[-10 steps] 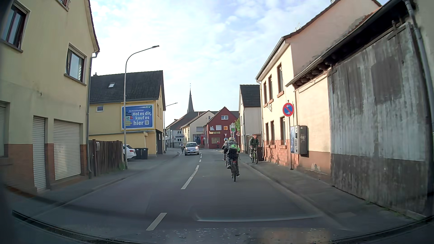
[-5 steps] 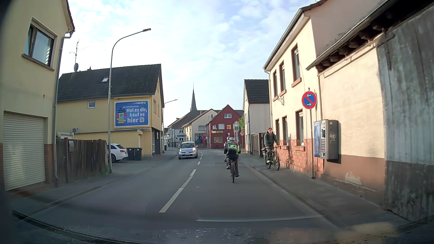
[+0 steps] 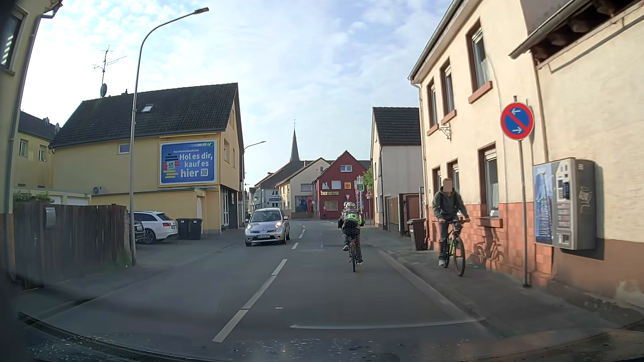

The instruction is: Follow the waypoints while adhering to traffic rules and regulations

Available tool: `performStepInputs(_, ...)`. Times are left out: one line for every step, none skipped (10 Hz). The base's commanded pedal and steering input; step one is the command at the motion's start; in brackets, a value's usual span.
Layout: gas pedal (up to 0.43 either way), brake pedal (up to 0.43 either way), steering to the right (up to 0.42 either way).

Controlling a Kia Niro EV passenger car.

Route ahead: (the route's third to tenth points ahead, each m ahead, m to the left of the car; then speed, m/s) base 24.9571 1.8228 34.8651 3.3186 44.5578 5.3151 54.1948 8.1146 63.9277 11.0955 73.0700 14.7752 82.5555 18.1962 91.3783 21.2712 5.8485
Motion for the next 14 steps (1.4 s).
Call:
performStepInputs(0.098, 0.0, -0.043)
performStepInputs(0.098, 0.0, -0.041)
performStepInputs(0.098, 0.0, -0.037)
performStepInputs(0.098, 0.0, -0.03)
performStepInputs(0.098, 0.0, -0.024)
performStepInputs(0.098, 0.0, -0.017)
performStepInputs(0.098, 0.0, -0.01)
performStepInputs(0.087, 0.0, -0.008)
performStepInputs(0.087, 0.0, -0.008)
performStepInputs(0.079, 0.0, -0.01)
performStepInputs(0.067, 0.0, -0.011)
performStepInputs(0.059, 0.0, -0.012)
performStepInputs(0.059, 0.0, -0.012)
performStepInputs(0.059, 0.0, -0.011)
